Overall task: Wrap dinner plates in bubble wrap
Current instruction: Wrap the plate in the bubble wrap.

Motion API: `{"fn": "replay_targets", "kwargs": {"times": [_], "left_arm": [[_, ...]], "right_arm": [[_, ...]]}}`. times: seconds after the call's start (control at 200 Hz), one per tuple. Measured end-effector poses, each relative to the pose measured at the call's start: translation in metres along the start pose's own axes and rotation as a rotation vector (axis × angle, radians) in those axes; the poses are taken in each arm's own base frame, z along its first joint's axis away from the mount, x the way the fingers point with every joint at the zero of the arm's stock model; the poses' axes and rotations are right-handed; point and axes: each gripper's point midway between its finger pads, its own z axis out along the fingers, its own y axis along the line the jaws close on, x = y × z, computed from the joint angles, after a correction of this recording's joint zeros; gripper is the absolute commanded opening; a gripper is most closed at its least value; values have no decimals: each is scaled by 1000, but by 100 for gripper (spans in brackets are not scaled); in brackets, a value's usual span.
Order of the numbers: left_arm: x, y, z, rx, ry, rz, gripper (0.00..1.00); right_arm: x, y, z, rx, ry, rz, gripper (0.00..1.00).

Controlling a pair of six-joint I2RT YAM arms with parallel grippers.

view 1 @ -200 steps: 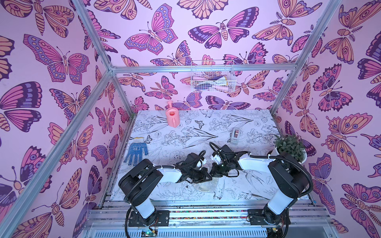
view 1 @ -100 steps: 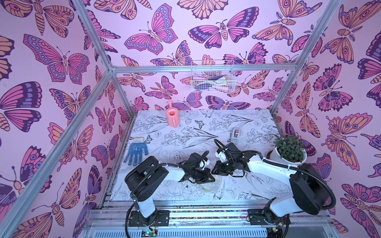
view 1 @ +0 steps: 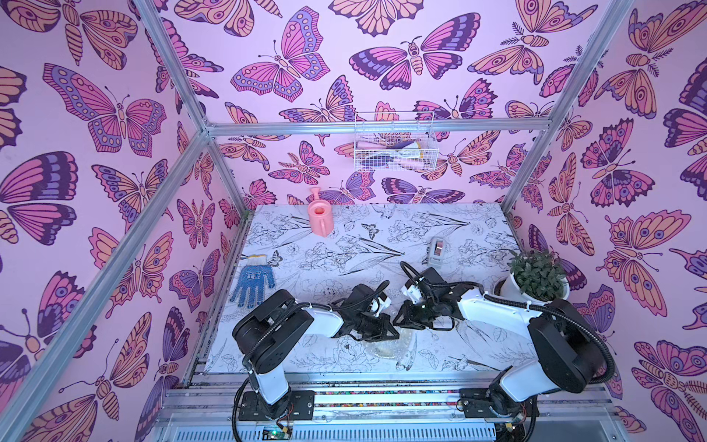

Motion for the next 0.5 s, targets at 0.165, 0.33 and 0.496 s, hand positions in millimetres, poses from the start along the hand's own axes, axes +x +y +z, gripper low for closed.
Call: {"fn": "replay_targets", "kwargs": {"times": [0.165, 0.33, 0.496], "left_arm": [[4, -2, -1, -33, 59, 86, 0], [12, 1, -5, -68, 95, 188, 0], [17, 3, -5, -84, 114, 262, 0]], "right_arm": [[-7, 7, -11, -42, 30, -28, 32], [2, 9, 4, -97, 135, -26, 37], [16, 6, 17, -162, 210, 26, 41]]}}
